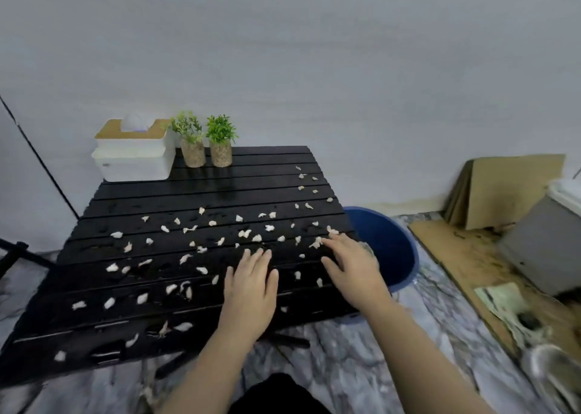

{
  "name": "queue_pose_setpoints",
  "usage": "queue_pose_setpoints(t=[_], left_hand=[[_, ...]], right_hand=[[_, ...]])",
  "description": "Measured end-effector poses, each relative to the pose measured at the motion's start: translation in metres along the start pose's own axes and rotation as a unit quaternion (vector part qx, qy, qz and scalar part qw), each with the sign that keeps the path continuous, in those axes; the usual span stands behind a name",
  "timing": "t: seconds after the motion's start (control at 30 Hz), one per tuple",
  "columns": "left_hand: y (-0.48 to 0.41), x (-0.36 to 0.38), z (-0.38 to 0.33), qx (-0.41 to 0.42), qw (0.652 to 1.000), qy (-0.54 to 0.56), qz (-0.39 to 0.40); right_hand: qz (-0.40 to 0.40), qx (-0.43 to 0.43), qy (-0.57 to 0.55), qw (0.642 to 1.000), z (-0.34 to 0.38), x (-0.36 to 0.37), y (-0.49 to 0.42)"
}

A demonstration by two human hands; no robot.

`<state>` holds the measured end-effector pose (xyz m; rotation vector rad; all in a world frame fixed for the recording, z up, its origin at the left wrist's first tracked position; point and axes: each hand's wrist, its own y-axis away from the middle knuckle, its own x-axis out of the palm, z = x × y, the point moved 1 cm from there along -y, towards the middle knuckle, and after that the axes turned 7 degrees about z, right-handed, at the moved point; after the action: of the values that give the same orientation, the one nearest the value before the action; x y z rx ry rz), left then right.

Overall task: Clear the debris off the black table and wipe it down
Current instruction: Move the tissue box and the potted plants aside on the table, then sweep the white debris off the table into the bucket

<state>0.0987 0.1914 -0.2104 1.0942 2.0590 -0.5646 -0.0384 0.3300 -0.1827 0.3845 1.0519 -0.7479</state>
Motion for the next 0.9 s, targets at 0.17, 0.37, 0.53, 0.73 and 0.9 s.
queue_pose_setpoints(t=[0.17,0.37,0.53,0.73,0.9], left_hand=[[0.004,0.035,-0.018,0.009,0.992,-0.120,0.048],[0.000,0.051,-0.013,0.006,0.980,-0.189,0.054],[-0.001,0.054,-0.012,0.003,0.978,-0.201,0.055],[-0.001,0.054,-0.012,0.004,0.978,-0.202,0.056],[-0.001,0.055,-0.010,0.004,0.978,-0.201,0.055]], right_hand=[[0.069,0.062,0.085,0.992,-0.040,0.016,0.025],[-0.011,0.046,0.077,0.996,-0.055,0.020,0.009],[0.016,0.047,0.070,0.996,-0.066,0.029,0.001],[0.037,0.041,0.080,0.995,-0.067,0.024,-0.006],[-0.027,0.023,0.013,0.999,-0.058,0.026,-0.001]])
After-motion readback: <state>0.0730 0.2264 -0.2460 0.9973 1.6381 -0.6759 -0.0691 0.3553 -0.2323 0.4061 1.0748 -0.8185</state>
